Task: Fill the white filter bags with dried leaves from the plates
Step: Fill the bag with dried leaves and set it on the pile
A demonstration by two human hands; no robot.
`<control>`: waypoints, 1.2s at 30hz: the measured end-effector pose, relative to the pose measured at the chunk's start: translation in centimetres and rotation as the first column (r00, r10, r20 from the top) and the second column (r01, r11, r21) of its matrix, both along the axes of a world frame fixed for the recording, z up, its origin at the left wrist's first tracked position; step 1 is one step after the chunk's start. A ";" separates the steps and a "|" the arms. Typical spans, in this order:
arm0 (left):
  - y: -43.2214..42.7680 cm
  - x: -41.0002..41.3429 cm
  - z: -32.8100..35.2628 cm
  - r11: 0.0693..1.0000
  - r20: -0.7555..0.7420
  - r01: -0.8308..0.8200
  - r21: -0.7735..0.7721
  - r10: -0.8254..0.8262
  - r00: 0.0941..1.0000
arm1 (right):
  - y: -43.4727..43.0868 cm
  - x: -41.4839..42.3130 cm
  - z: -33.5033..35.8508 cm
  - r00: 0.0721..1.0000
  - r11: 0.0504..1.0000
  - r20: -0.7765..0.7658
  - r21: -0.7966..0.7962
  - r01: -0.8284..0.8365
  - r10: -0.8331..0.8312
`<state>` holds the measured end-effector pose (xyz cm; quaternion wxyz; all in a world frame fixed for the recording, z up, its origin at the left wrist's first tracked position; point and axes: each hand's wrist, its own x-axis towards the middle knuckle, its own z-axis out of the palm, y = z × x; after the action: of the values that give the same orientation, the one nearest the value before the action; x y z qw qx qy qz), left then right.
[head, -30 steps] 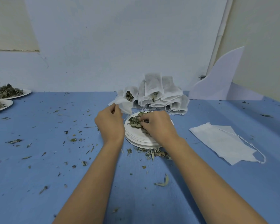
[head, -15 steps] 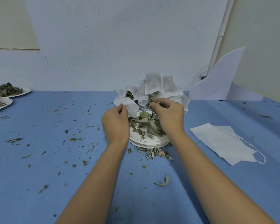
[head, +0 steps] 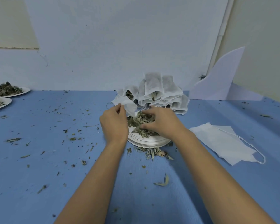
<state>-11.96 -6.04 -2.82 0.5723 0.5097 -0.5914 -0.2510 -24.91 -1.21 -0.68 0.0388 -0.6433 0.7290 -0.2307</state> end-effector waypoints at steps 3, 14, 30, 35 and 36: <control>0.0 0.0 0.0 1.000 -0.004 -0.002 0.003 0.002 1.000 | -0.2 0.1 -0.6 0.999 0.999 -0.036 -0.022 0.031 -0.032; 0.6 0.0 0.7 0.996 0.035 -0.062 0.059 0.060 0.998 | -0.2 0.0 -0.6 0.922 0.879 0.386 -0.444 0.176 0.010; 1.1 -1.0 1.5 1.000 -0.003 0.017 0.002 -0.017 1.000 | -0.3 1.6 -0.7 0.530 0.875 0.790 -0.455 0.167 0.310; 0.9 -1.6 1.9 0.984 -0.058 0.171 0.043 -0.168 0.984 | -0.7 1.2 -1.5 0.599 0.867 0.752 -0.463 0.185 0.274; 0.9 -1.7 1.9 0.980 -0.075 0.189 0.066 -0.184 0.980 | -0.7 1.1 -1.7 0.611 0.865 0.747 -0.462 0.193 0.263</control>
<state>-13.62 -5.19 -0.94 0.5471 0.4637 -0.6070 -0.3423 -23.80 -1.95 -2.34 0.1929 -0.4758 0.5367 -0.6696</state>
